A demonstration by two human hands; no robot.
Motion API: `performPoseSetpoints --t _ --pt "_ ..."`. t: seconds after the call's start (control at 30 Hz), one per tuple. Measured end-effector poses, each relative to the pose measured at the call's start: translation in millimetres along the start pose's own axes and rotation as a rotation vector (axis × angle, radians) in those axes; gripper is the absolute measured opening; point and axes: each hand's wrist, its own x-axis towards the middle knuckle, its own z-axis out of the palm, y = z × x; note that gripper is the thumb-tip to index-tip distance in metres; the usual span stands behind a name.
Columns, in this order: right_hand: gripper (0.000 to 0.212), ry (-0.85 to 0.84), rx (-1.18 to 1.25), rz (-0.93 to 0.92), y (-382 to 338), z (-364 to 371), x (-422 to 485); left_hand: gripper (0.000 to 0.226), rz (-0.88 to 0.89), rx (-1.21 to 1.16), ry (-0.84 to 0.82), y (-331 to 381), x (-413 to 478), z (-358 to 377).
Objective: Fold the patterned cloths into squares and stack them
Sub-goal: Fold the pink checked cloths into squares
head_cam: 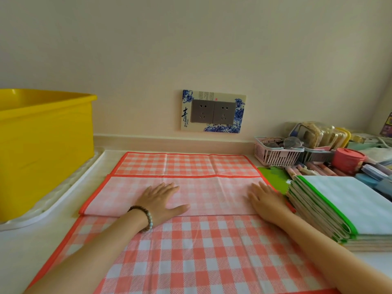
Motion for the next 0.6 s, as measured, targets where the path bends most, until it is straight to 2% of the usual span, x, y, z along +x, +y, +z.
performPoseSetpoints --t 0.1,0.27,0.47,0.6 --pt "0.052 0.022 0.022 -0.177 -39 0 -7 0.121 0.005 -0.008 0.002 -2 1 1" --pt "0.049 -0.033 0.11 -0.451 -107 12 -22 0.128 -0.011 -0.009 0.004 0 1 1" --pt "0.052 -0.073 0.081 -0.44 -116 24 -27 0.121 -0.03 -0.033 -0.003 1 2 0" --pt "0.053 -0.092 0.052 -0.43 -117 24 -26 0.096 -0.018 -0.014 -0.015 2 0 -2"
